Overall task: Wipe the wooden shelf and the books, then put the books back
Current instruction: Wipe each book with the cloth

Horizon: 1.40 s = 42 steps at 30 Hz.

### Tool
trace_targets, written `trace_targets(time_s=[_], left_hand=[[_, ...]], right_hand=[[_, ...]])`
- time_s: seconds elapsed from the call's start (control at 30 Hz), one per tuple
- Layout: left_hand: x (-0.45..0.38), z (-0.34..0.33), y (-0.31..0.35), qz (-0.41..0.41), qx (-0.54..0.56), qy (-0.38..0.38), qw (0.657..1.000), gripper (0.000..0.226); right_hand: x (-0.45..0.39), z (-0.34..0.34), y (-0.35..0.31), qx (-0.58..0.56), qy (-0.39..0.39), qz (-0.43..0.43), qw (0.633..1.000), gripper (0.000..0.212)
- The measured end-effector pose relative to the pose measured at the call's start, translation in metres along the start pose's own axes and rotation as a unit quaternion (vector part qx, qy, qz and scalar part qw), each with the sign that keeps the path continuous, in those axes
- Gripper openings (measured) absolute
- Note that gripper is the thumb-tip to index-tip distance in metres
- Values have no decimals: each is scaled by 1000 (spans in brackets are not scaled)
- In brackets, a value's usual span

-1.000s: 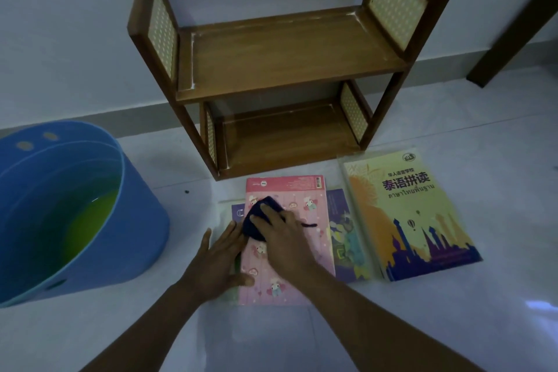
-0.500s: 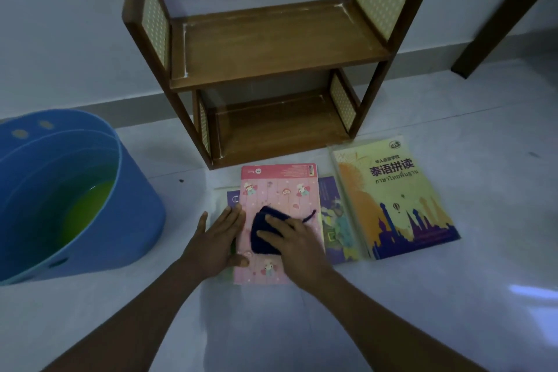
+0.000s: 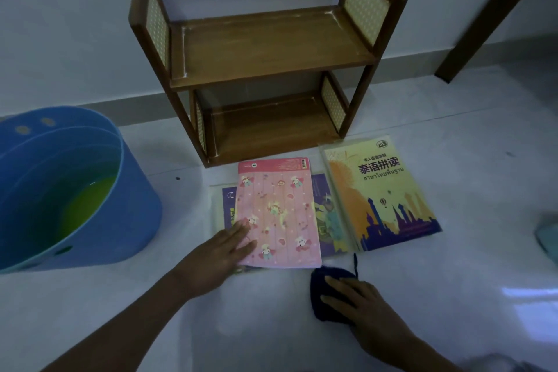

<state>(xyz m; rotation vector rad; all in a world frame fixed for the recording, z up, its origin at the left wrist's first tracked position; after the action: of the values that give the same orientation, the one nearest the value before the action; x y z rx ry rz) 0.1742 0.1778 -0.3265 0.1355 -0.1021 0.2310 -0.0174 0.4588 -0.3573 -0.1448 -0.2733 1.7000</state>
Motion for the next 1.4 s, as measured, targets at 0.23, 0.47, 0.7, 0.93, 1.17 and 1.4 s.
trace_targets(time_s=[0.23, 0.47, 0.7, 0.93, 1.17, 1.4], left_hand=[[-14, 116, -9, 106, 253, 219, 937, 41], [-33, 188, -12, 129, 327, 243, 904, 19], [-30, 79, 4, 337, 485, 122, 797, 26], [-85, 96, 53, 365, 551, 182, 728, 16], [-199, 57, 93, 325, 559, -32, 762, 15], [-222, 9, 103, 247, 466, -156, 835, 33]], right_hand=[[-43, 73, 8, -233, 192, -178, 937, 55], [-141, 156, 33, -316, 287, -246, 870, 14], [-142, 133, 34, -327, 294, -278, 854, 8], [-123, 184, 78, -293, 371, -361, 804, 23], [-91, 173, 184, -158, 174, -481, 845, 42], [-70, 109, 225, -136, 86, -499, 852, 59]])
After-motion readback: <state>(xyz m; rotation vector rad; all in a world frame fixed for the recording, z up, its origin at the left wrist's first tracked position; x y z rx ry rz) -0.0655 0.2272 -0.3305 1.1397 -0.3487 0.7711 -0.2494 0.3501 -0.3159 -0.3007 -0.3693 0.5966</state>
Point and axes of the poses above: each hand's wrist, its own x-axis away from the middle knuckle, its own z-axis out of the back of the hand, y = z × x, the point moved 3 cm from there along -x, towards the middle knuckle, and after that the axes turned 8 degrees about z, right-handed, at the moved point
